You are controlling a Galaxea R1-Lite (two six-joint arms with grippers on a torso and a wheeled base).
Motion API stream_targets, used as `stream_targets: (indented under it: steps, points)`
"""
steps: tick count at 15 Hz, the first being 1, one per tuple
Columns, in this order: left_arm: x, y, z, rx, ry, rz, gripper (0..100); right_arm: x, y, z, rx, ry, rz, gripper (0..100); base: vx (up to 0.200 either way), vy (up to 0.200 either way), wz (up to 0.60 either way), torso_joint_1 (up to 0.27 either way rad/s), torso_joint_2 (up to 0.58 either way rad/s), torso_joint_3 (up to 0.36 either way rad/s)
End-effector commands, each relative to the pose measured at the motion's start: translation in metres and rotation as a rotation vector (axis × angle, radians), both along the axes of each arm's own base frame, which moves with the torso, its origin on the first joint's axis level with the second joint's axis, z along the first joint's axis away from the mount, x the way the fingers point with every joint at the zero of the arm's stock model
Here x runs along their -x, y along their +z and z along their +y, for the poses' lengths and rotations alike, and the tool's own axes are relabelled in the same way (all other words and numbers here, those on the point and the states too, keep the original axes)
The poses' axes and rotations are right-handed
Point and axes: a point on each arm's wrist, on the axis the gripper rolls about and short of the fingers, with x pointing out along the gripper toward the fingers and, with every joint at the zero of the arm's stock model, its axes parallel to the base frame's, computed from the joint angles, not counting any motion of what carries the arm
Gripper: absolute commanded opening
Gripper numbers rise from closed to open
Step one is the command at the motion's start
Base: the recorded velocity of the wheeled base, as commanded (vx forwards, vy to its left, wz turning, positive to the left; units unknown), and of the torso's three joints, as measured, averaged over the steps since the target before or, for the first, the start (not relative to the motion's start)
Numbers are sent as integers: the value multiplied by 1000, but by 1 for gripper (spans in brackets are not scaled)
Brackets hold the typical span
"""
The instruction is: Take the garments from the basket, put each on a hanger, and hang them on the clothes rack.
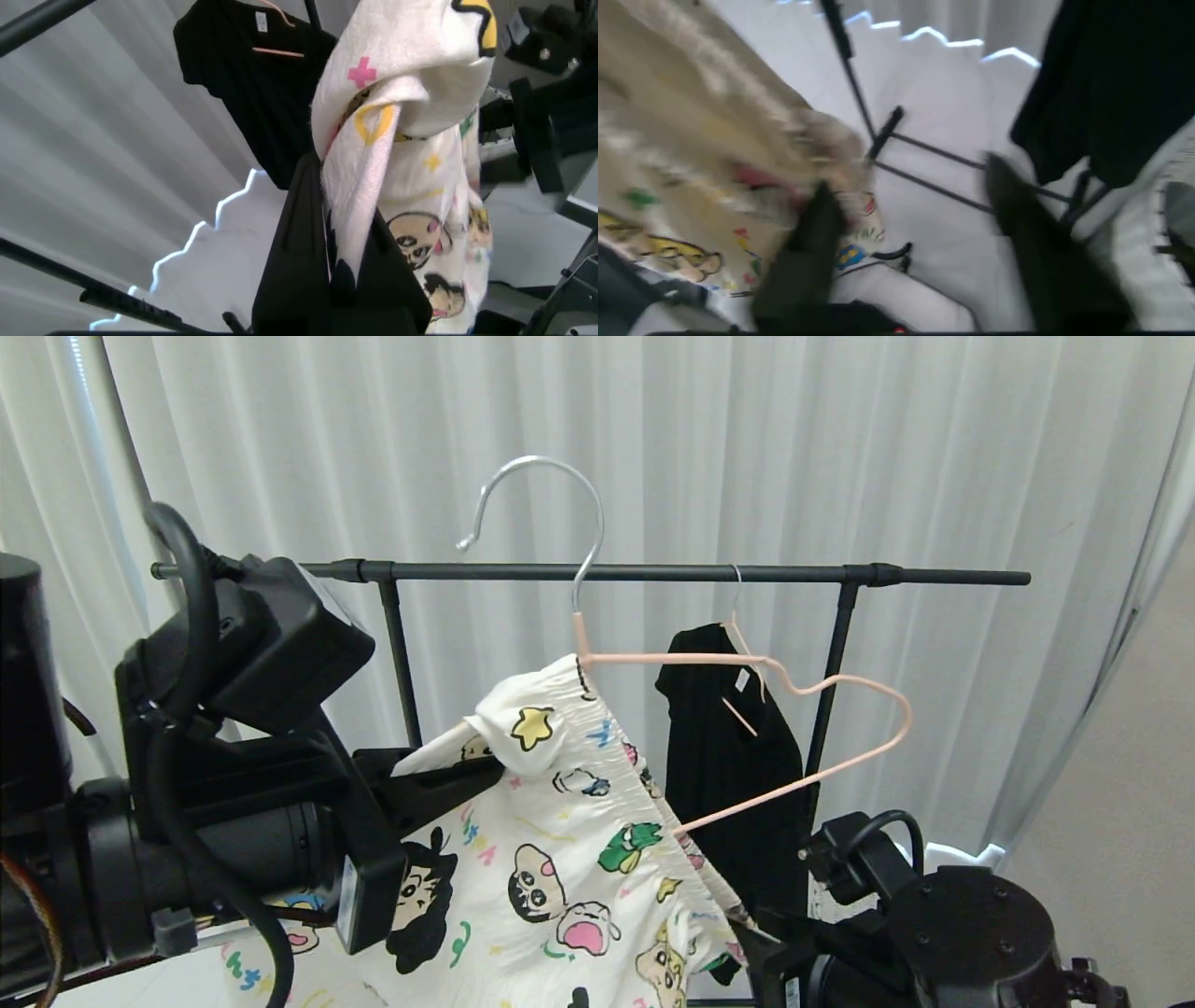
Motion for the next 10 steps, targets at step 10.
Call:
stream_targets:
  steps: [10]
  points:
    - [30,-80,33,-233,34,125,0,-34,28,-73,106,-108,-89,0,0,0,0,0,0,0]
